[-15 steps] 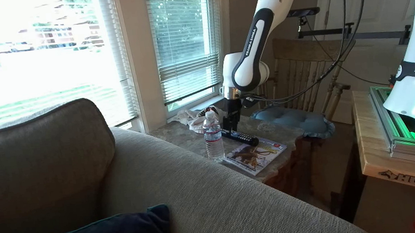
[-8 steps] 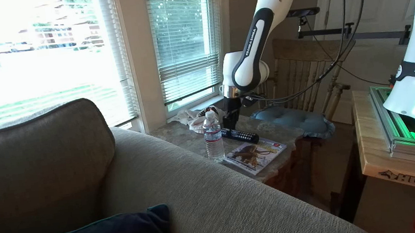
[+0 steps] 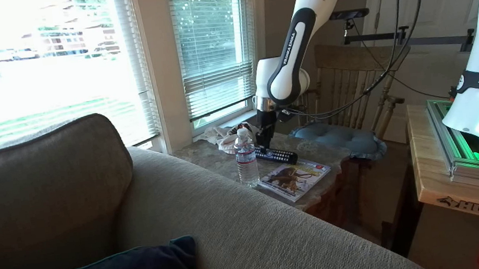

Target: Rotate the black remote control then press one button.

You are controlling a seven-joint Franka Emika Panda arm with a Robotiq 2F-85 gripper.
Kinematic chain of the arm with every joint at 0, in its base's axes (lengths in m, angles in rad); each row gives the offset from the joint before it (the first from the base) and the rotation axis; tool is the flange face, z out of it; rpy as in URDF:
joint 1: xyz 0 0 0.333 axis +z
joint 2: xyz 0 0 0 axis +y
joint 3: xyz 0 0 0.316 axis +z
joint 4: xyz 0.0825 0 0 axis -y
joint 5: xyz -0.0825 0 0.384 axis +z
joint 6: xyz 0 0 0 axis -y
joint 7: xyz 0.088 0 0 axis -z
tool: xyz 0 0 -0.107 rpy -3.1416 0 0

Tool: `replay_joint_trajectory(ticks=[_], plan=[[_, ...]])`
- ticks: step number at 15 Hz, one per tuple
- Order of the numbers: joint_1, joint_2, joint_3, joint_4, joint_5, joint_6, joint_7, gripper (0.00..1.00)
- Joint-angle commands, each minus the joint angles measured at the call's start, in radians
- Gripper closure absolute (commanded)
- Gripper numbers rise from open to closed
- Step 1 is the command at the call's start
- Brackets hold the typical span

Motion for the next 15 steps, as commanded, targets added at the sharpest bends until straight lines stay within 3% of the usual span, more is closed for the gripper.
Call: replay_joint_trajectory(ticks=[1, 2, 3, 9, 15], plan=[[0.027, 0.011, -0.024, 0.007, 0.012, -0.033, 0.061, 0.92], [0.025, 0.01, -0.023, 0.008, 0.013, -0.04, 0.07, 0.44], [0.017, 0.007, -0.016, 0.006, 0.011, -0.051, 0.068, 0.43], [0.001, -0.024, -0.006, -0.025, 0.01, -0.101, 0.067, 0.02], [-0.002, -0.039, -0.004, -0.039, 0.011, -0.1, 0.066, 0.0]])
